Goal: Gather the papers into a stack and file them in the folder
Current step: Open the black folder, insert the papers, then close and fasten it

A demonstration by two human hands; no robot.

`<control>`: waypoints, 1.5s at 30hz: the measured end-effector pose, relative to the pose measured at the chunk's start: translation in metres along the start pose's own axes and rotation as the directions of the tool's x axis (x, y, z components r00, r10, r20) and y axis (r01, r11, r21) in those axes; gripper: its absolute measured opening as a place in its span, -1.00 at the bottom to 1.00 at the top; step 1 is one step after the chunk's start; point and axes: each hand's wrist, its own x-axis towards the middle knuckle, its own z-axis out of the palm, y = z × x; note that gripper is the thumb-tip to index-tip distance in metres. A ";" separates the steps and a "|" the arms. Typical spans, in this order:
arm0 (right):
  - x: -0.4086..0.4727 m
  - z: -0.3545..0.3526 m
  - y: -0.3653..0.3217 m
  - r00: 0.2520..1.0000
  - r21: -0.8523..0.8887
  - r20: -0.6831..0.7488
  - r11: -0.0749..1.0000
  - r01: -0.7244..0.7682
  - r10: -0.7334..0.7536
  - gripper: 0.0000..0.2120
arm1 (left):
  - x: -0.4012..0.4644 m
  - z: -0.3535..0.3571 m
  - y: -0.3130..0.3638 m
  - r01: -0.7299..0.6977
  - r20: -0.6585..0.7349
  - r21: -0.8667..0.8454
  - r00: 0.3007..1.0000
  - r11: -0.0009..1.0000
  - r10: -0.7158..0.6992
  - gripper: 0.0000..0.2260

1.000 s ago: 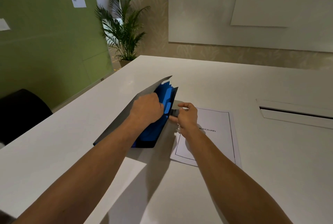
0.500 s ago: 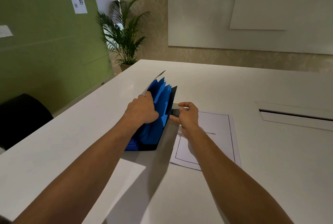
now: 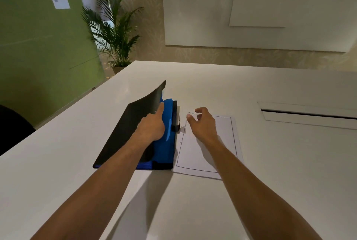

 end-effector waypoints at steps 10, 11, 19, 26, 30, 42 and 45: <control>-0.021 -0.086 0.047 0.954 -0.491 -0.247 0.827 -0.275 0.170 -0.52 | 0.007 0.032 0.017 -0.079 0.125 0.208 0.991 0.975 0.053 -0.78; -0.022 -0.090 0.051 0.951 -0.506 -0.217 0.807 -0.303 0.221 -0.50 | 0.010 0.034 0.018 -0.077 0.141 0.201 0.989 0.977 0.049 -0.75; -0.020 -0.089 0.048 0.938 -0.474 -0.114 0.812 -0.341 0.327 -0.58 | 0.021 0.046 0.015 -0.101 0.182 0.270 0.982 0.958 0.052 -0.54; 0.001 -0.095 0.071 0.866 -0.084 -0.049 0.862 -0.500 0.497 -0.55 | 0.022 0.046 0.017 -0.099 0.186 0.279 0.981 0.955 0.047 -0.58; -0.008 -0.095 0.052 0.870 -0.059 -0.034 0.868 -0.493 0.492 -0.74 | 0.021 0.048 0.016 -0.093 0.176 0.280 0.983 0.955 0.044 -0.59; -0.007 -0.075 0.037 0.905 -0.190 0.054 0.894 -0.405 0.421 -0.43 | 0.021 0.049 0.014 -0.097 0.164 0.264 0.985 0.960 0.055 -0.60; -0.008 -0.073 0.043 0.892 -0.161 0.053 0.885 -0.436 0.449 -0.43 | 0.020 0.047 0.014 -0.100 0.158 0.265 0.986 0.959 0.059 -0.61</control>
